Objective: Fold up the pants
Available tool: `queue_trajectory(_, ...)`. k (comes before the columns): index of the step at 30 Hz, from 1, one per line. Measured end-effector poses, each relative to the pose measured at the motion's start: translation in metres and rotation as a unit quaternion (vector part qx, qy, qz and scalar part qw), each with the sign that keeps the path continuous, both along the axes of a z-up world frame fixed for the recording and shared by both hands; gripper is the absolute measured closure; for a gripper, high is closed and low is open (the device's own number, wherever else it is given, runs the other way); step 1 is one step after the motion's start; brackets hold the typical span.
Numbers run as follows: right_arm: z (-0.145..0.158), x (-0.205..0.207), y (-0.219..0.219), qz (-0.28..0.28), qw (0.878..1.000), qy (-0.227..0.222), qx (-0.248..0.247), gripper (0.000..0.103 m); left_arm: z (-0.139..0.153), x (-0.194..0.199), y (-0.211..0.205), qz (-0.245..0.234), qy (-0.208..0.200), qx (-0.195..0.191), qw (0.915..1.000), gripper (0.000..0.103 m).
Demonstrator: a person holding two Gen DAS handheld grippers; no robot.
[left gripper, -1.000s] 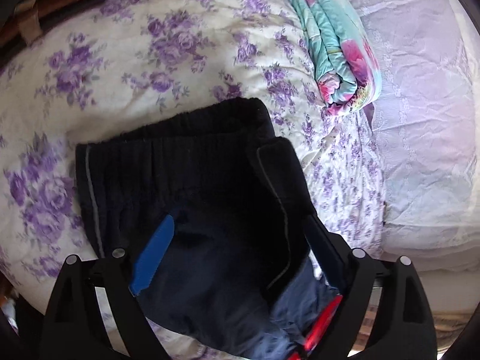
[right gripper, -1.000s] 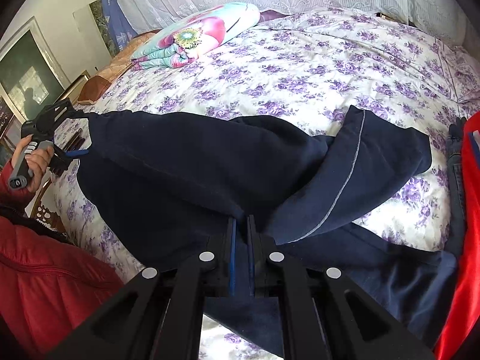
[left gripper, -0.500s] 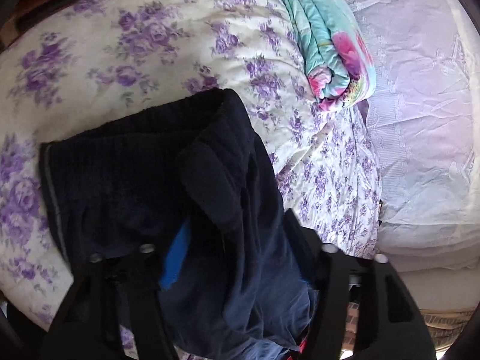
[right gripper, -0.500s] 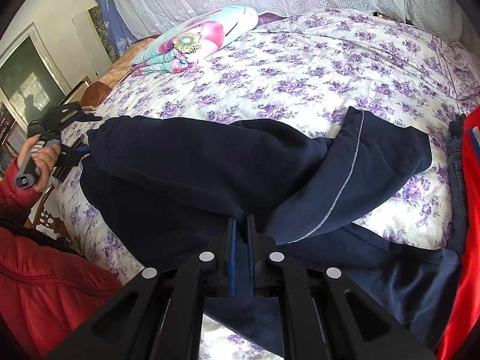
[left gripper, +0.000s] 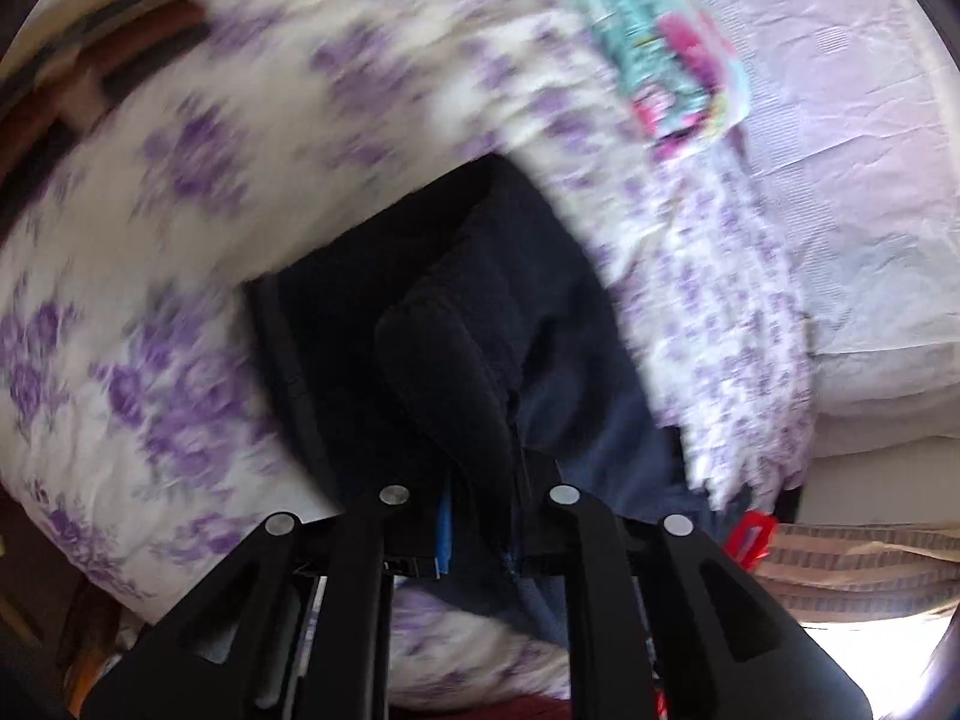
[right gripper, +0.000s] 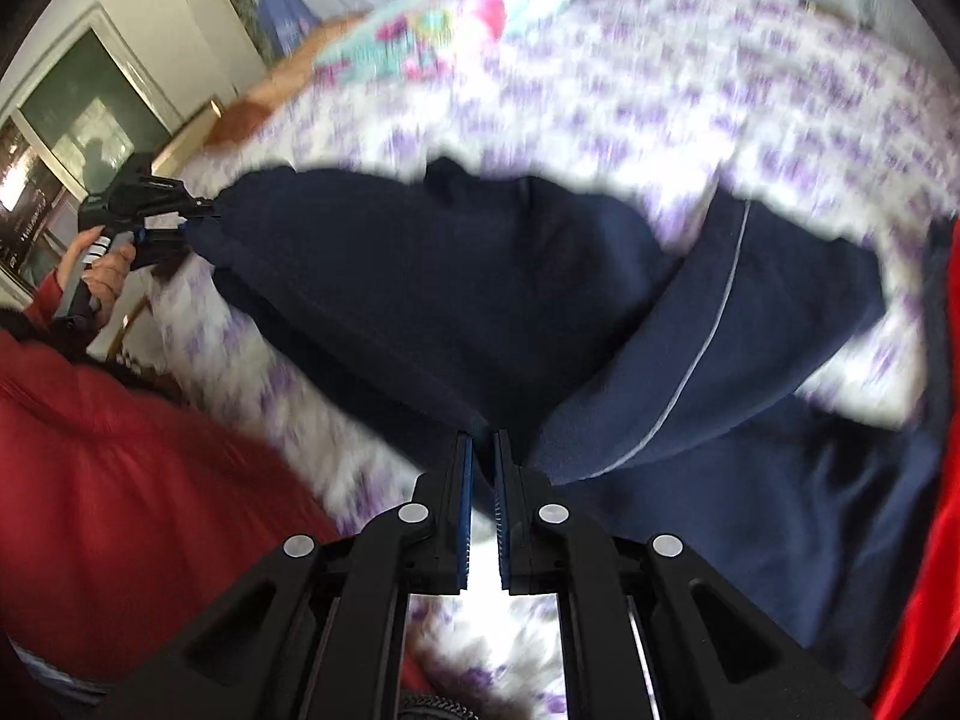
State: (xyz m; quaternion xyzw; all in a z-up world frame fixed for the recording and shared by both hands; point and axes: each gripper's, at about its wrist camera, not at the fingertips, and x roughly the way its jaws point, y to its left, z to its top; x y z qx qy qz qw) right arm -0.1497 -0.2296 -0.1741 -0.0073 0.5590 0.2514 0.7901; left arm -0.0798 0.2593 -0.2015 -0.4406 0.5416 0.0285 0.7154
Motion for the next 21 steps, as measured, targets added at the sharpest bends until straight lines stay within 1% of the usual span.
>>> queue_trajectory(2, -0.027, 0.004, 0.001, -0.014, 1.0, 0.023, -0.008, 0.096, -0.022, -0.008, 0.0, 0.011, 0.014, -0.004, 0.9998, 0.088)
queue_trajectory(3, -0.034, 0.006, 0.0, -0.021, 0.999, 0.034, -0.004, 0.095, -0.024, -0.011, 0.002, 0.022, 0.003, -0.013, 0.9997, 0.087)
queue_trajectory(5, -0.036, 0.008, -0.003, -0.031, 0.998, 0.046, 0.008, 0.095, -0.018, -0.013, 0.004, 0.02, 0.0, -0.012, 0.9997, 0.085)
queue_trajectory(6, -0.033, 0.008, -0.006, -0.031, 0.998, 0.053, 0.017, 0.094, -0.01, -0.015, 0.006, 0.016, 0.004, 0.006, 0.9998, 0.073)
queue_trajectory(7, -0.028, 0.009, -0.009, -0.029, 0.998, 0.057, 0.025, 0.092, -0.002, -0.017, 0.009, 0.016, 0.0, 0.019, 0.9997, 0.069)
queue_trajectory(8, -0.024, 0.009, -0.012, -0.03, 0.997, 0.057, 0.029, 0.088, 0.007, -0.02, 0.014, 0.016, -0.01, 0.025, 0.9995, 0.067)
queue_trajectory(10, -0.008, 0.008, -0.02, -0.039, 0.997, 0.055, 0.046, 0.084, 0.029, -0.031, 0.025, 0.038, -0.016, 0.075, 0.9963, 0.043)
queue_trajectory(11, 0.006, 0.009, -0.025, -0.049, 0.996, 0.039, 0.058, 0.084, 0.038, -0.035, 0.029, 0.05, -0.025, 0.091, 0.9943, 0.041)
queue_trajectory(12, 0.015, 0.013, -0.031, -0.059, 0.996, 0.023, 0.066, 0.084, 0.05, -0.042, 0.034, 0.065, -0.044, 0.104, 0.9915, 0.041)
queue_trajectory(13, 0.025, 0.017, -0.035, -0.073, 0.995, 0.004, 0.073, 0.078, 0.06, -0.046, 0.036, 0.072, -0.061, 0.108, 0.9897, 0.041)
queue_trajectory(14, 0.036, 0.024, -0.039, -0.095, 0.993, -0.018, 0.075, 0.06, 0.066, -0.046, 0.036, 0.072, -0.072, 0.11, 0.9888, 0.041)
queue_trajectory(15, 0.045, 0.035, -0.043, -0.131, 0.988, -0.045, 0.064, 0.051, 0.073, -0.042, 0.03, 0.061, -0.087, 0.109, 0.9884, 0.04)
queue_trajectory(16, 0.05, 0.05, -0.045, -0.163, 0.983, -0.063, 0.051, 0.04, 0.076, -0.036, 0.021, 0.043, -0.095, 0.107, 0.9888, 0.038)
queue_trajectory(17, 0.051, 0.066, -0.047, -0.19, 0.979, -0.069, 0.039, 0.04, 0.076, -0.024, 0.003, 0.004, -0.102, 0.107, 0.989, 0.038)
queue_trajectory(18, 0.049, 0.086, -0.047, -0.214, 0.974, -0.069, 0.026, 0.04, 0.075, -0.018, -0.011, -0.023, -0.106, 0.115, 0.9874, 0.038)
queue_trajectory(20, 0.041, 0.12, -0.042, -0.248, 0.966, -0.075, -0.001, 0.04, 0.067, -0.001, -0.043, -0.069, -0.099, 0.146, 0.9819, 0.033)
queue_trajectory(21, 0.032, 0.142, -0.039, -0.272, 0.959, -0.069, -0.026, 0.04, 0.053, 0.008, -0.065, -0.107, -0.087, 0.161, 0.9772, 0.028)
